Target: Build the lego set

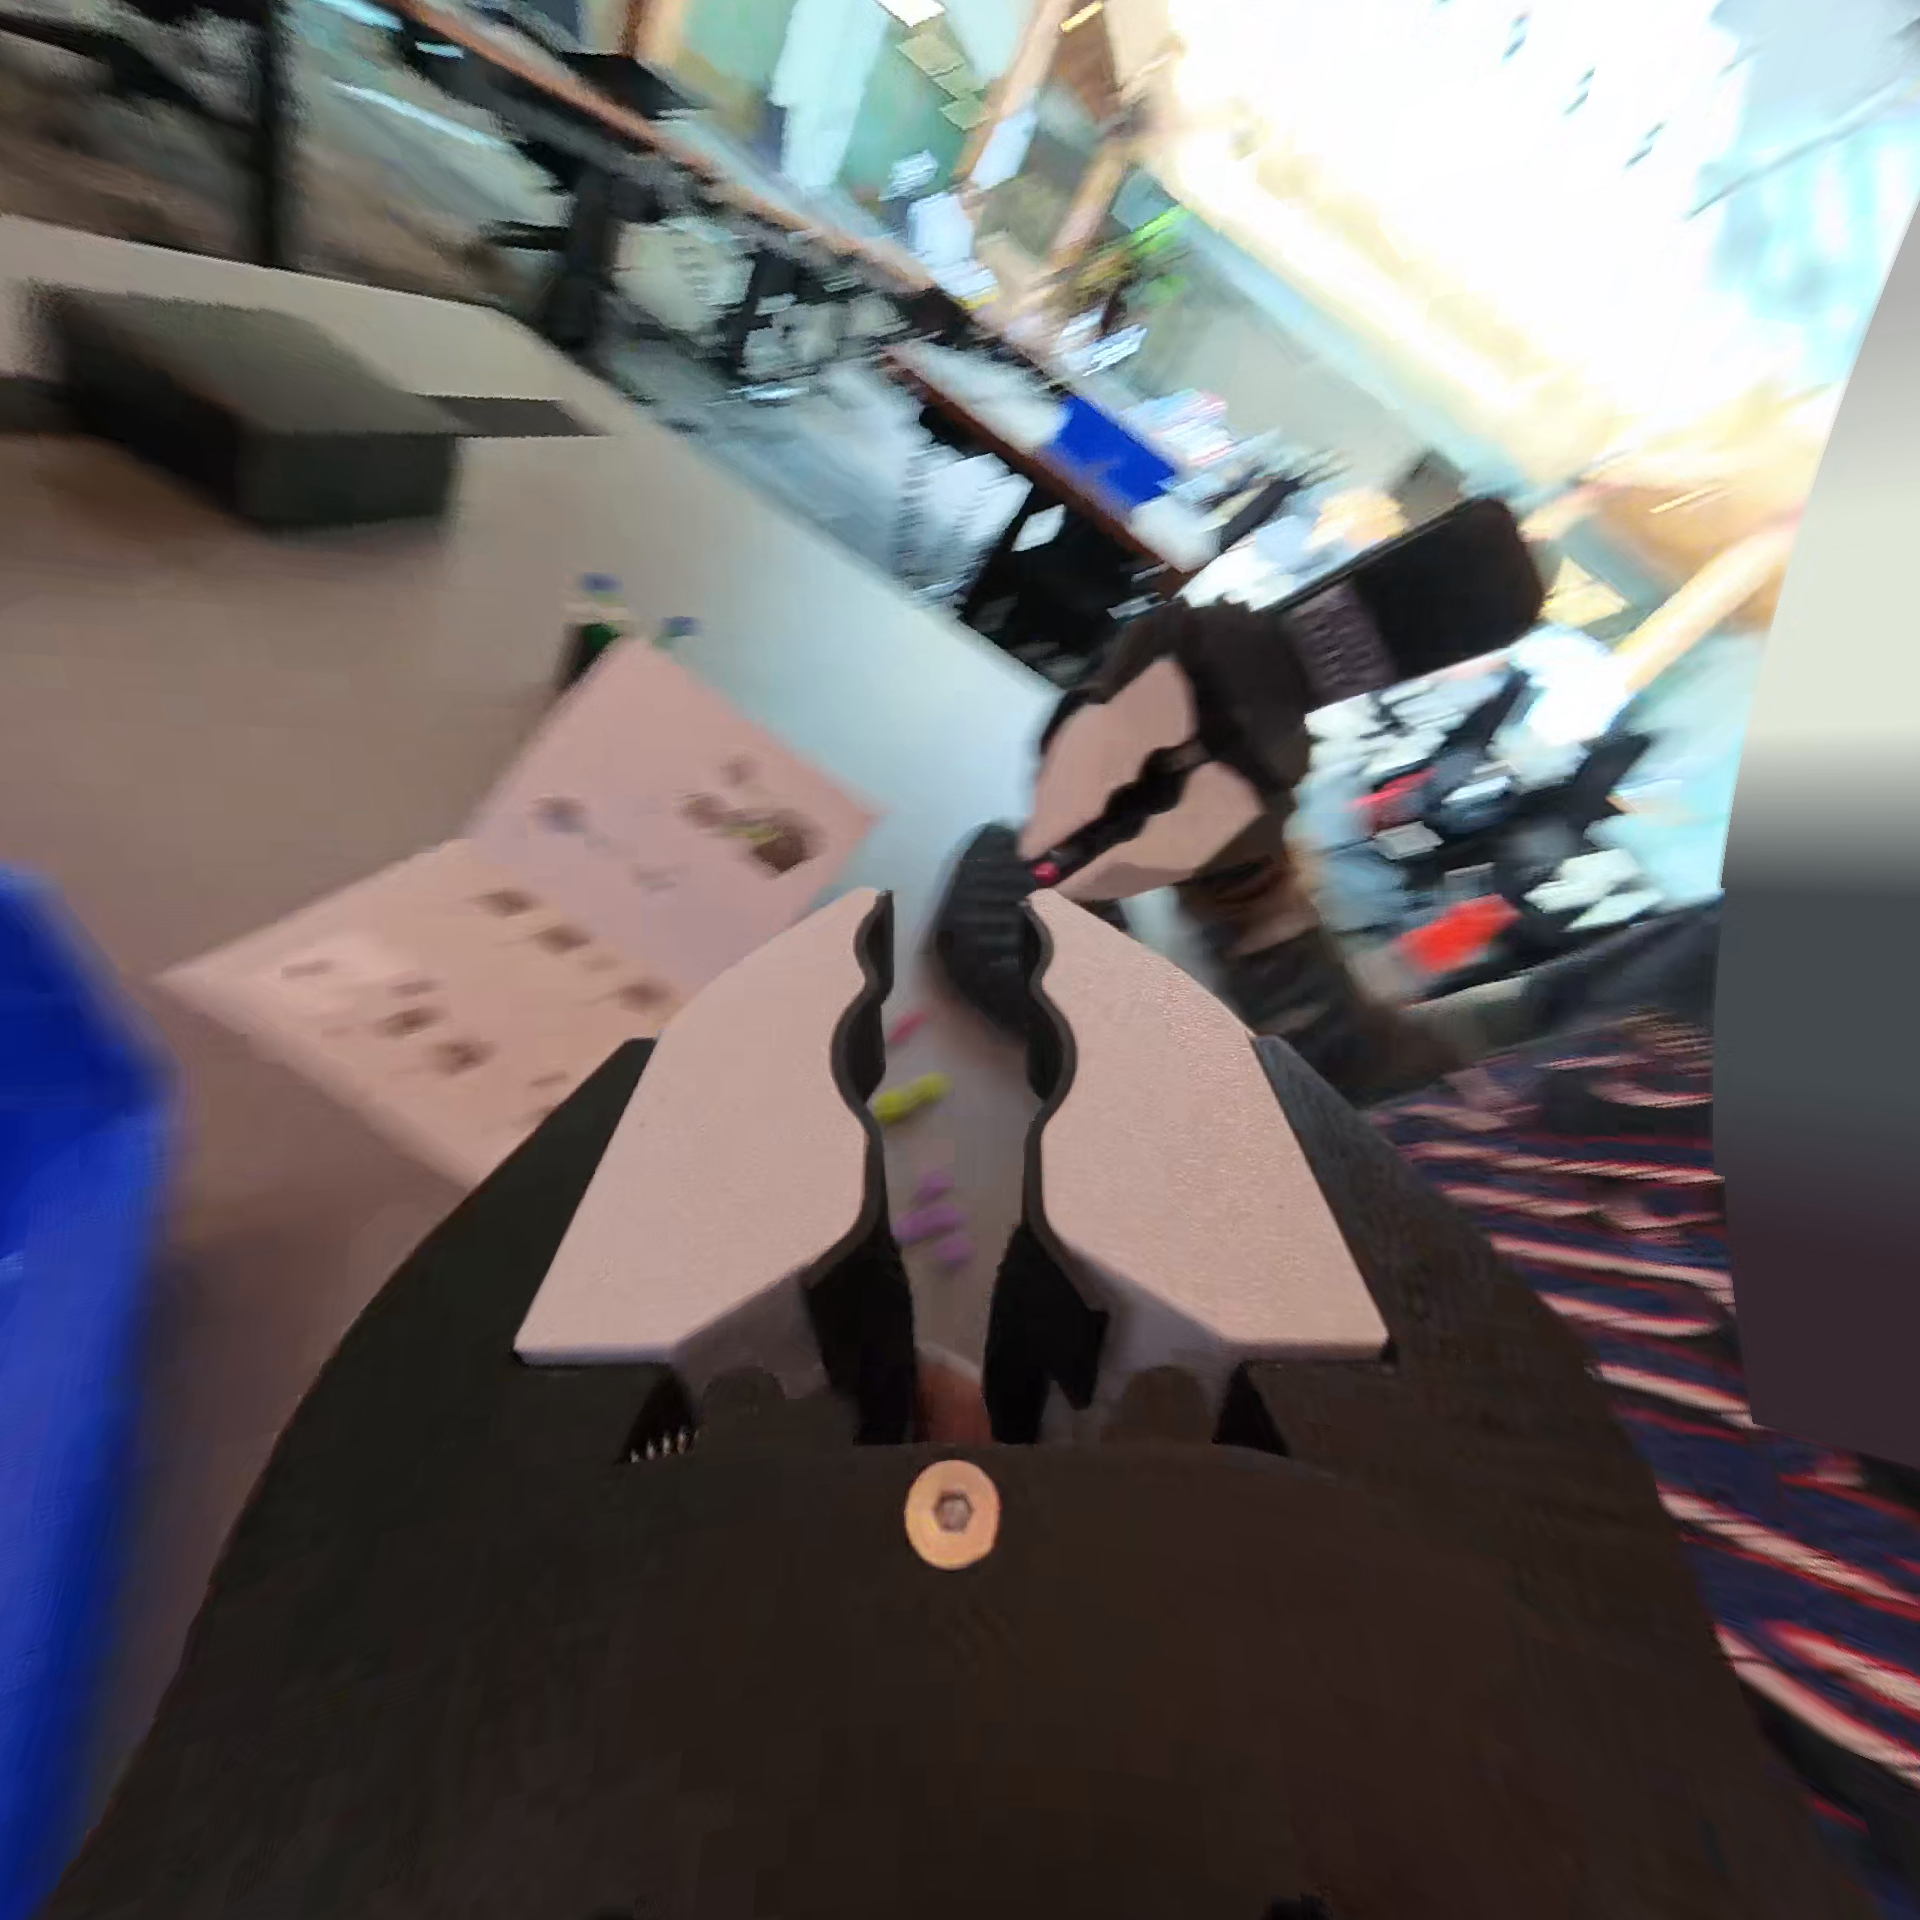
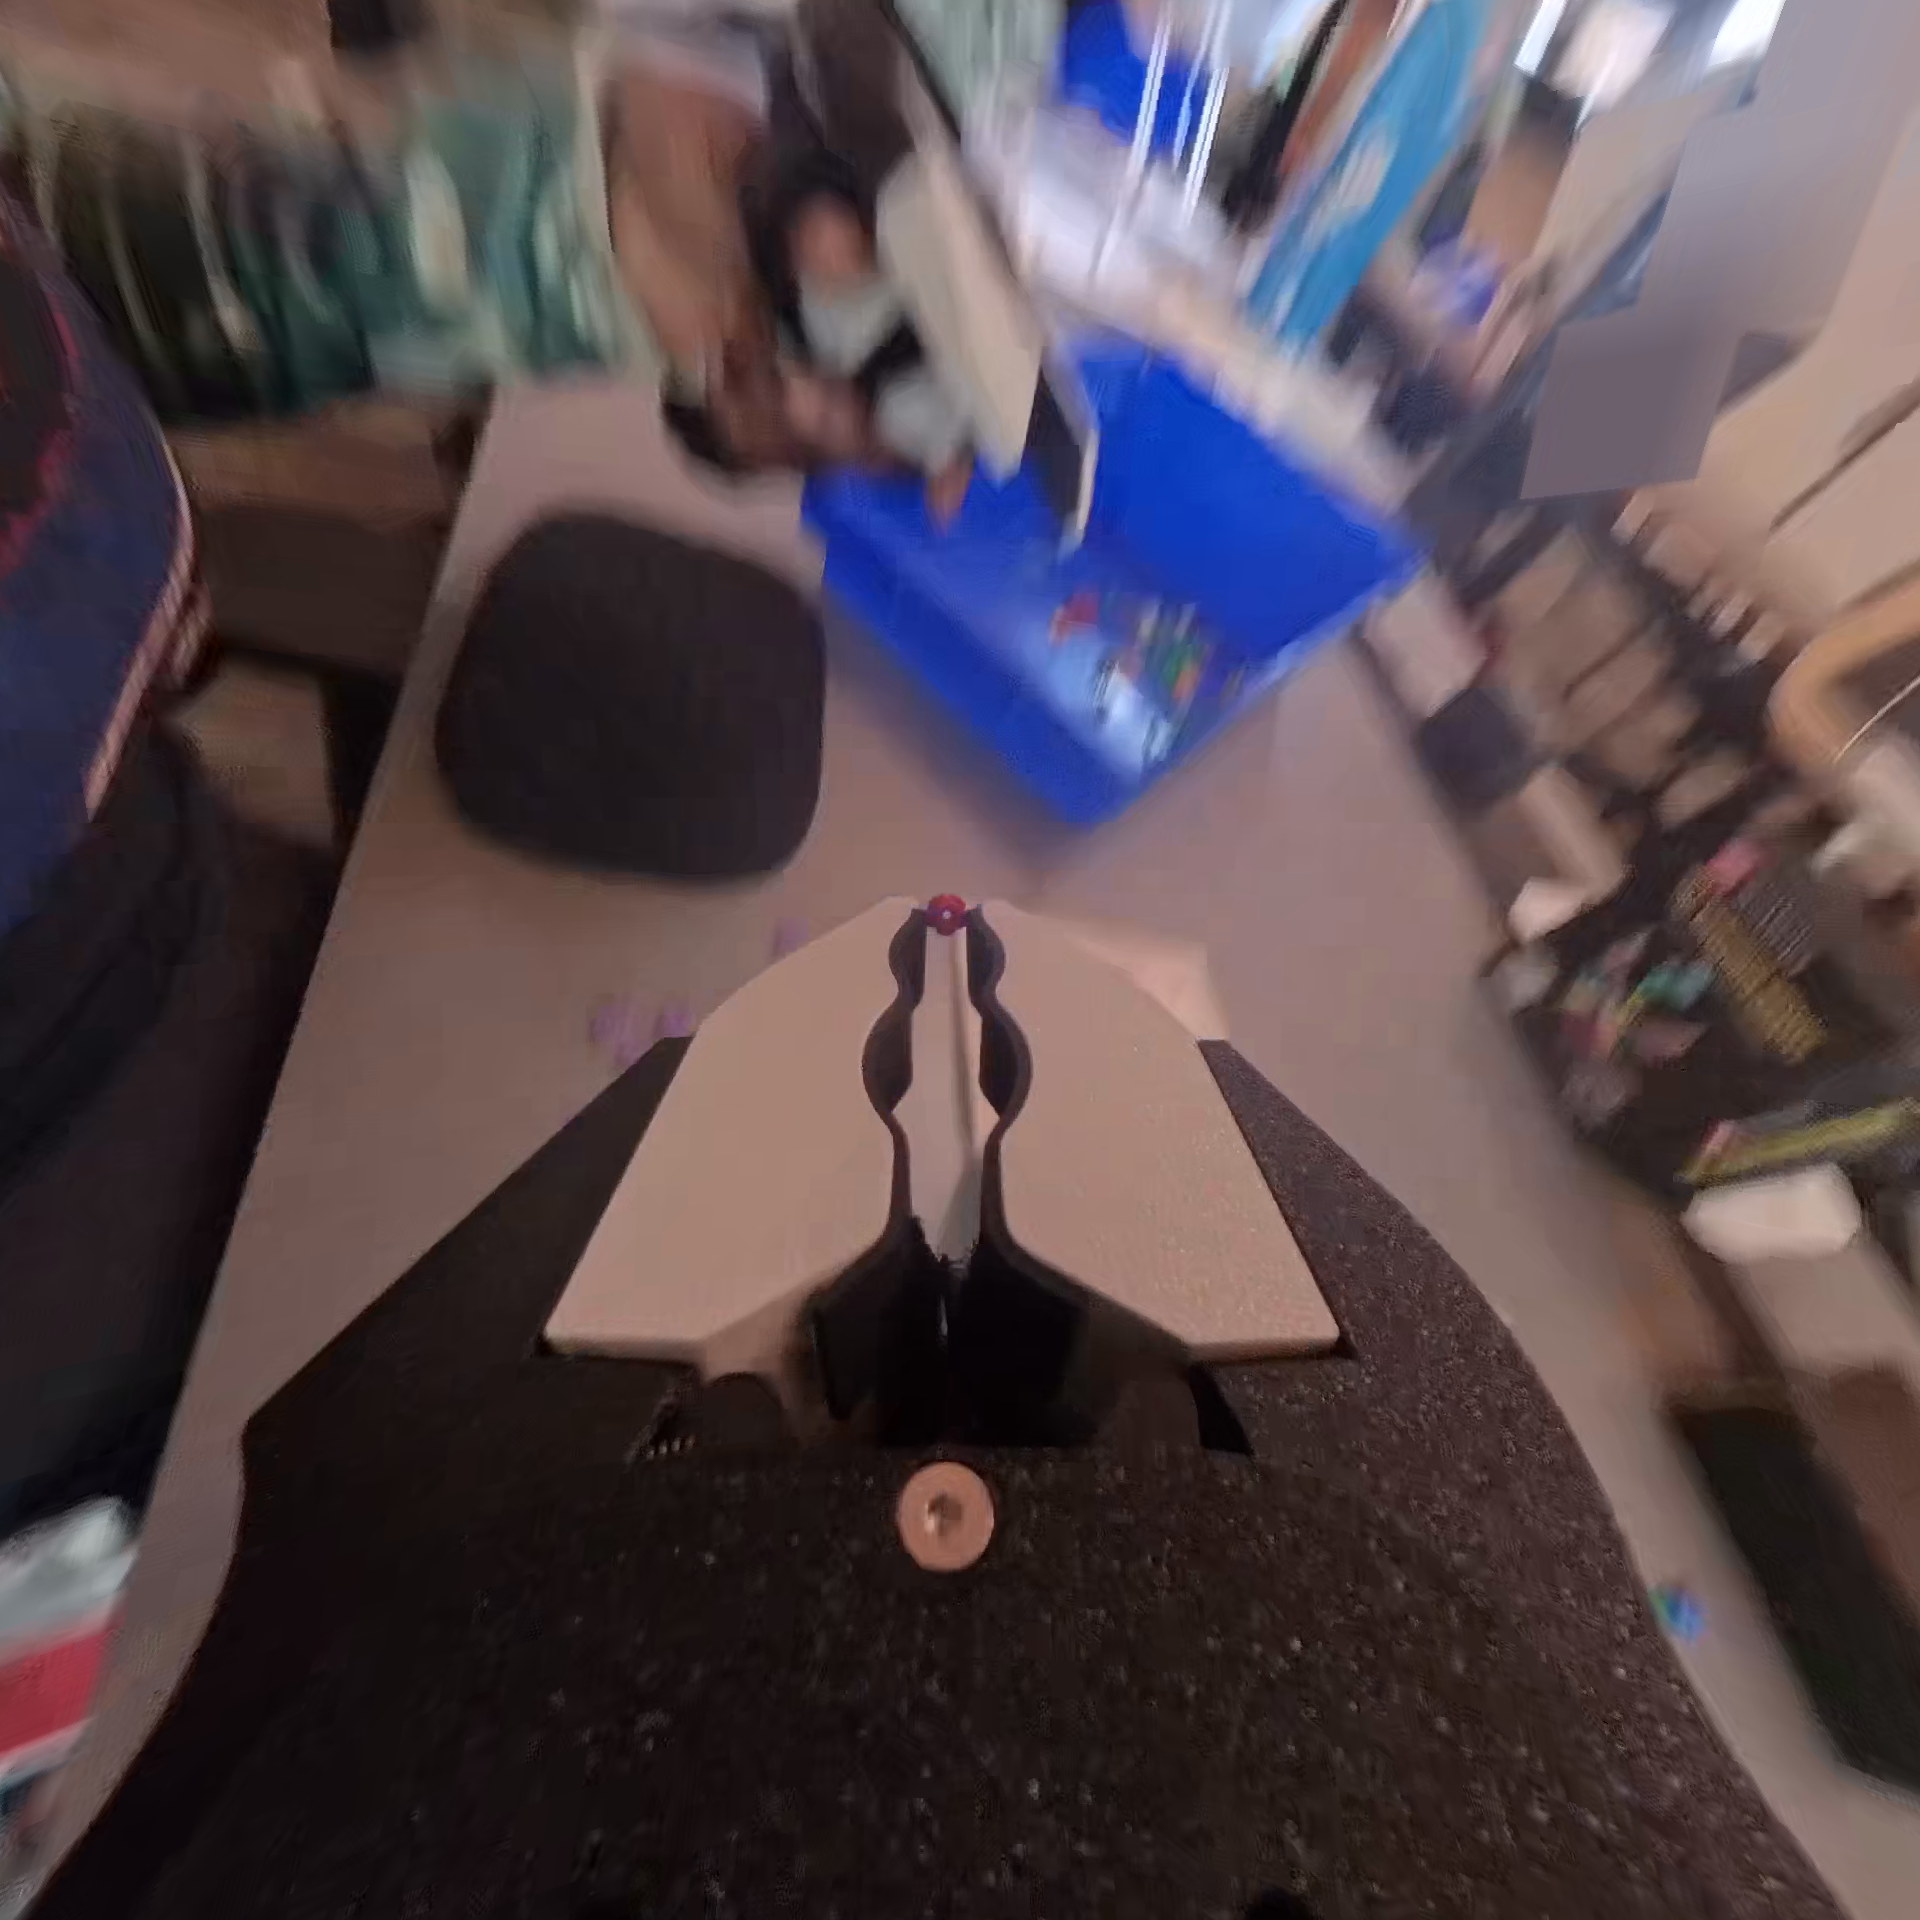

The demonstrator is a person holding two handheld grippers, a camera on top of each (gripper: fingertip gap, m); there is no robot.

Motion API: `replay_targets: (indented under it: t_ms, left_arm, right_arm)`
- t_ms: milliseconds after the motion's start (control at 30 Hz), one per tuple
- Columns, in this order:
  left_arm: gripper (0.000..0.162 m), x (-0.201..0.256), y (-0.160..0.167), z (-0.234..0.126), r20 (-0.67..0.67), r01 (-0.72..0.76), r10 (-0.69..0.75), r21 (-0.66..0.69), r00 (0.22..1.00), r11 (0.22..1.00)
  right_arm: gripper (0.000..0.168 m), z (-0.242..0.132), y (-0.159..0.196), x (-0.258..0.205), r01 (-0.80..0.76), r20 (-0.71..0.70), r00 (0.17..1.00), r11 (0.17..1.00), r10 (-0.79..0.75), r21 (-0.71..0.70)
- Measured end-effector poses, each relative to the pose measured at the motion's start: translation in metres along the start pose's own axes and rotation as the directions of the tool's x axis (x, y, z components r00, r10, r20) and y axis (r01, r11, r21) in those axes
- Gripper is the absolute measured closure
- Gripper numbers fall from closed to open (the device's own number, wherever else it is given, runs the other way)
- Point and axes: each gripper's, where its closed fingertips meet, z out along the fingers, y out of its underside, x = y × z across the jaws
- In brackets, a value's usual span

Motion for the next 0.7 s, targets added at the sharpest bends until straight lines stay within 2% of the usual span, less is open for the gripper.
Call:
replay_targets:
  t_ms: [33, 100, 200, 367, 700]
  left_arm:
    - [0.139, -0.013, 0.003, -0.009, 0.119, -0.071, 0.075, -0.039, 0.990, 0.997]
    - [0.136, -0.035, 0.009, -0.030, 0.322, -0.179, 0.216, -0.139, 0.922, 0.974]
    - [0.133, -0.047, 0.014, -0.053, 0.464, -0.254, 0.346, -0.251, 0.815, 0.934]
    - [0.133, -0.045, 0.017, -0.064, 0.498, -0.279, 0.392, -0.288, 0.774, 0.916]
    - [0.132, -0.050, 0.020, -0.069, 0.506, -0.265, 0.380, -0.286, 0.774, 0.921]
  right_arm:
    - [0.161, -0.002, 0.025, -0.006, -0.038, 0.022, 0.999, 0.993, 0.040, -0.110]
    - [0.161, -0.006, 0.070, -0.021, -0.092, 0.050, 0.992, 0.948, 0.112, -0.305]
    - [0.161, -0.009, 0.105, -0.043, -0.133, 0.073, 0.980, 0.889, 0.182, -0.438]
    - [0.161, -0.011, 0.128, -0.053, -0.139, 0.052, 0.979, 0.830, 0.198, -0.541]
    - [0.157, -0.007, 0.131, -0.055, -0.131, 0.067, 0.976, 0.812, 0.205, -0.568]
